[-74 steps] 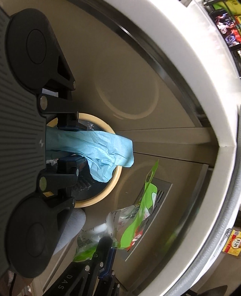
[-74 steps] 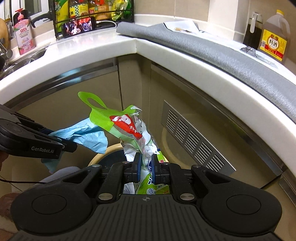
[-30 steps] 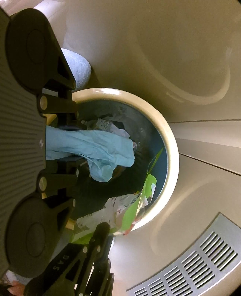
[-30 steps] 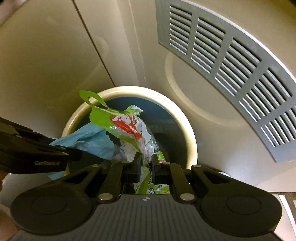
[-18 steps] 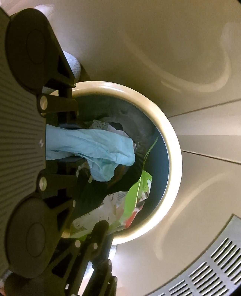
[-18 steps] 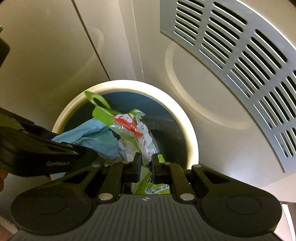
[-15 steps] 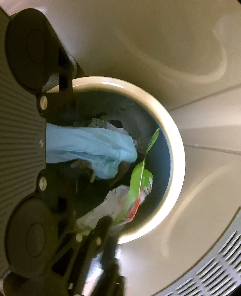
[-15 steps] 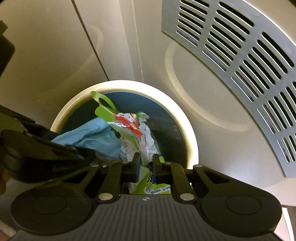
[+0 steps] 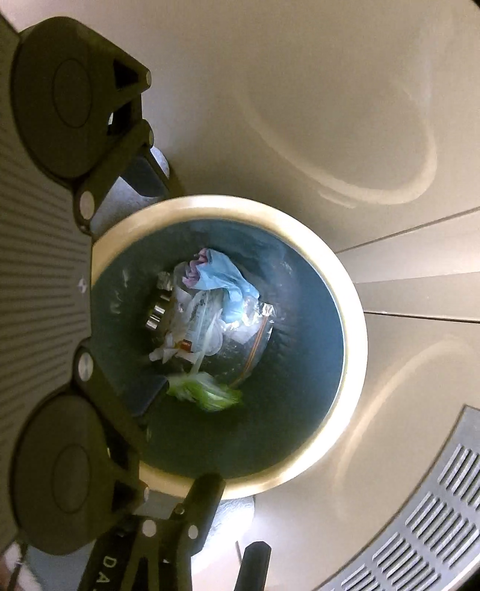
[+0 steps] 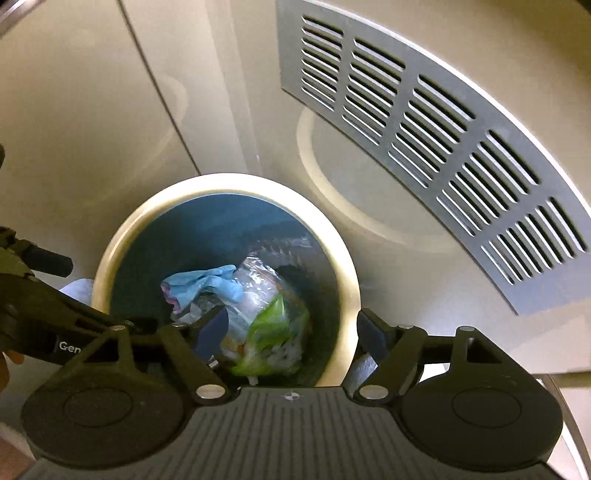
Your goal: Collect trash
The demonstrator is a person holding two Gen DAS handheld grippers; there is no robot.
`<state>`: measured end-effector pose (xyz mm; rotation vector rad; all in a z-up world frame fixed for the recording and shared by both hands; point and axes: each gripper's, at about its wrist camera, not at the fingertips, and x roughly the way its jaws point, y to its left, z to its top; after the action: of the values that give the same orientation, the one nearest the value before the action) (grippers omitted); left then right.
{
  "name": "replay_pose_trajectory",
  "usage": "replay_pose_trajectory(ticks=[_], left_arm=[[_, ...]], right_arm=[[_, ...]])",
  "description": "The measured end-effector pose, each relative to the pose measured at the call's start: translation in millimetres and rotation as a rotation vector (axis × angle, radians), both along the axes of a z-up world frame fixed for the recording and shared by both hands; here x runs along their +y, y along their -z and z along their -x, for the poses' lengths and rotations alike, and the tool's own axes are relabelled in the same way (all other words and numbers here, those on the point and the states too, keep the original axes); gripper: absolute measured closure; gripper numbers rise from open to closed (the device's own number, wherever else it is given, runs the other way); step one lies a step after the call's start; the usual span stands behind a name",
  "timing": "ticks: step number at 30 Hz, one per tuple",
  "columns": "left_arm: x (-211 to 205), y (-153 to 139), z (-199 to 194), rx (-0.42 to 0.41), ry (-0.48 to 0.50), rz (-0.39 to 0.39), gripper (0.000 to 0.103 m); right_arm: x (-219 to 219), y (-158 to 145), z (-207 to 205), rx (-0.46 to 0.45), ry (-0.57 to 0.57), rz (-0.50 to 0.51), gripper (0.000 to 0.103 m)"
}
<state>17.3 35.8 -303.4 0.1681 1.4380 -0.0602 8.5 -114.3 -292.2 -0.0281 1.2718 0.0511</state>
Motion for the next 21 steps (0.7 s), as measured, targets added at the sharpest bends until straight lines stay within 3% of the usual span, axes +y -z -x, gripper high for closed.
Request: replay_pose_trajectory(ticks=[7, 12, 21], left_arm=[[3.3, -35.6, 27.2, -0.121, -0.012, -0.047, 0.0], [10.6, -48.5, 42.3, -0.157, -0.029, -0.045, 0.0], [20.5, -70.2, 67.3, -0.244, -0.064, -0.019, 0.0]], right_arm=[[-4.1, -34.5, 15.4, -0.122, -0.057, 0.014, 0.015], [-0.6, -59.5, 31.4, -0.211, -0.092, 0.042, 0.012], [1.2, -81.1, 53.4, -0.264, -0.11, 0.061, 0.006]])
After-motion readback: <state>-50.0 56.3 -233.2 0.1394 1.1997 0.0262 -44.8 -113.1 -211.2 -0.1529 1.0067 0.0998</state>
